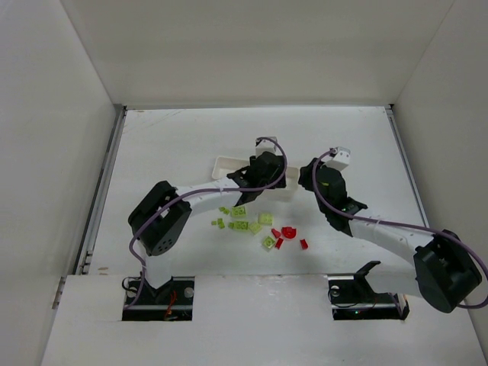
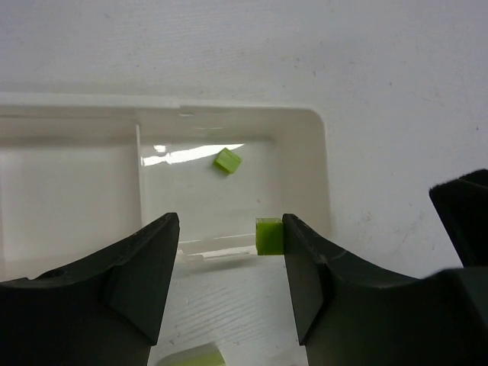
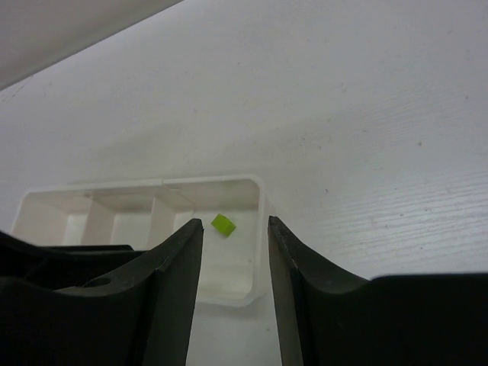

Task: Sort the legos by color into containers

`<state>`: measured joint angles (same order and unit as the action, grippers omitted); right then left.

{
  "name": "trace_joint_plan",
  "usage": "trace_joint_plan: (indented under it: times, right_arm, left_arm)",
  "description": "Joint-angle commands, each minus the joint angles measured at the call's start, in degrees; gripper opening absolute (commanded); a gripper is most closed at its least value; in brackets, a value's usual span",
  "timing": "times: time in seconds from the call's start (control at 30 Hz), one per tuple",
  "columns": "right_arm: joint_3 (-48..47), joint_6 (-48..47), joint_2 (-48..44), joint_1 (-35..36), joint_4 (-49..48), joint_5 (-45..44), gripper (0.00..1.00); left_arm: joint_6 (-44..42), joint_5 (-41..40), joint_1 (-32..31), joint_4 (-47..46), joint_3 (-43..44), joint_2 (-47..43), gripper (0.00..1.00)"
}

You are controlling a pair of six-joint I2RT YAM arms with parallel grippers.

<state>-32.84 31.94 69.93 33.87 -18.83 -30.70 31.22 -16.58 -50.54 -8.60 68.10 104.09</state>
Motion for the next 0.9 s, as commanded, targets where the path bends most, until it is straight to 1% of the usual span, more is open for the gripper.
trace_joint_plan:
  times: [0.0,0.1,0.2,0.3,0.4,0.5,0.6,0.73,0.87]
  right_arm:
    - [-0.29,-1.62,-0.59,1.07,-4.55,3.45,0.45]
    - [-1.26,-2.58,0.82,2.12,-4.64,6.42,0.45]
    - [-1.79,-4.43,0.65,3.87,-5.08,7.32,0.46]
    - [-2.75,-6.54,-1.02,5.72,-2.89,7.32,0.53]
    - [-1.01,-4.79,-3.30,8.44,0.37,6.88,0.61]
    - [1.72,-3.56,-3.58,9.85,-0.77,6.18,0.68]
    - [1.55,-4.69,-3.40,9.59,-0.77,7.23,0.74]
    - [0.67,-7.33,-3.57,9.77,-0.33,8.55,0.78]
    - [0.59,-7.16,-2.87,9.16,-1.12,8.90,0.79]
  left_arm:
    - [6.64,4.43,4.43,-1.94,1.60,-1.70,0.54]
    - [11.65,7.86,7.51,-3.26,0.20,-3.45,0.55]
    - [14.21,10.51,8.40,-3.27,-0.24,-4.16,0.55]
    - [14.57,11.22,7.79,-1.60,-0.24,-4.16,0.54]
    - [15.10,11.74,7.26,-0.80,-1.12,-4.51,0.54]
    - [15.53,12.53,6.65,-0.63,-1.12,-5.04,0.54]
    - [16.06,13.41,5.86,-0.54,-1.73,-6.53,0.55]
    - [18.69,14.55,6.20,-0.54,-3.75,-9.25,0.56]
    - [19.58,15.70,6.12,-0.37,-4.90,-10.93,0.56]
